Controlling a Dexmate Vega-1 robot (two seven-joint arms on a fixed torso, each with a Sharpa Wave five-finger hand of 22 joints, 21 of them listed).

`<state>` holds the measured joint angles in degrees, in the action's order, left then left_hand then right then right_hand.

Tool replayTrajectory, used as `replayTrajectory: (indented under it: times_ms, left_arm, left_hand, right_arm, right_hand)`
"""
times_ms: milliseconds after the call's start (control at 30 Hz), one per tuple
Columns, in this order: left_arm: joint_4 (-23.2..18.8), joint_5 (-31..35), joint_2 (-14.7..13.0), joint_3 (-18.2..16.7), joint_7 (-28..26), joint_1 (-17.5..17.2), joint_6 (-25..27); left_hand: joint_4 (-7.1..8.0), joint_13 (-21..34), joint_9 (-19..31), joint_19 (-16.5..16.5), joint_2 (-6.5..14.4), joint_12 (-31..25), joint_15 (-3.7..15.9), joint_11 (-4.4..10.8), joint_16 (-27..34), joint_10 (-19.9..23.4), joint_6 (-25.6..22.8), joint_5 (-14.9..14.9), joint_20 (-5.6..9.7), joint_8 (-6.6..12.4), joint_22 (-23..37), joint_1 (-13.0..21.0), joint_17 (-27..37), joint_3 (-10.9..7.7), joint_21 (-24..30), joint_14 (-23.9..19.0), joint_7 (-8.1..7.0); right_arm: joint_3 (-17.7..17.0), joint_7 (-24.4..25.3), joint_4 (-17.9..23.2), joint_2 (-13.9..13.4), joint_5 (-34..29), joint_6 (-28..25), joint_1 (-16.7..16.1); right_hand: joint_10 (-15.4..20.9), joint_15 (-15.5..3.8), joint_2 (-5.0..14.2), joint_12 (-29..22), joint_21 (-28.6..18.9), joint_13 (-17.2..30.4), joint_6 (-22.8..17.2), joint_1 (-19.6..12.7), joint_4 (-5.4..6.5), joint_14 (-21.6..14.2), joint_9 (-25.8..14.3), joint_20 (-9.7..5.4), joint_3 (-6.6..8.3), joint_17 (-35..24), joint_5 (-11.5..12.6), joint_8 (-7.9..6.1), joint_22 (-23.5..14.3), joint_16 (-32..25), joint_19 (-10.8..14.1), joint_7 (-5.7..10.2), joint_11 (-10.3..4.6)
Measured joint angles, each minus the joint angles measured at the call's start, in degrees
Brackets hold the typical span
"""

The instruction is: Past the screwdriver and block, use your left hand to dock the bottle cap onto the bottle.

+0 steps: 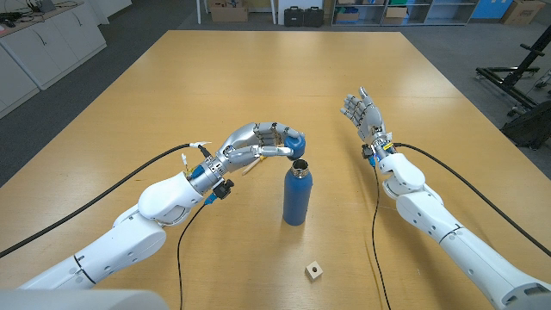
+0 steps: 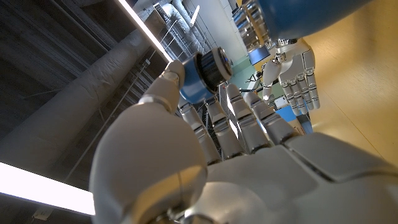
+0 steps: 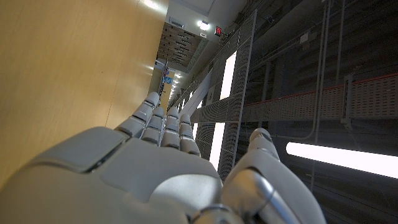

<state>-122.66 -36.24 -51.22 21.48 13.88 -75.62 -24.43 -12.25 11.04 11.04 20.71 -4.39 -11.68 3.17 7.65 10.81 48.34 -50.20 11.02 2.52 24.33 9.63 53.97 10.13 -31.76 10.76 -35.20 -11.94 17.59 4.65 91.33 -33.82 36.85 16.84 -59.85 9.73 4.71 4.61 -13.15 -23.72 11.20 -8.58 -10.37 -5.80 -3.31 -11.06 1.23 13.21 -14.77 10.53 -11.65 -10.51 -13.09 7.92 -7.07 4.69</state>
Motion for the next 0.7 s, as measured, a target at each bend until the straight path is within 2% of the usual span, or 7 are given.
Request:
replayTrajectory:
  times_ms: [700]
  left_arm:
    - [0.4,0.0,-0.4,0.8,1.4,1.3,1.2]
  left_hand:
    - [-0.17,0.0,0.3,0.0,0.0,0.0,0.00,0.00,0.0,0.0,-0.3,-0.1,0.00,0.00,0.0,0.0,0.0,-0.17,0.0,0.0,0.15]
  right_arm:
    - [0.4,-0.3,-0.6,0.2,-0.3,-0.4,1.1]
  right_hand:
    - [0.0,0.00,0.00,0.0,0.2,0.0,0.0,0.0,0.00,0.0,0.0,0.00,0.00,-0.3,0.0,0.00,0.0,0.0,0.0,0.00,0.00]
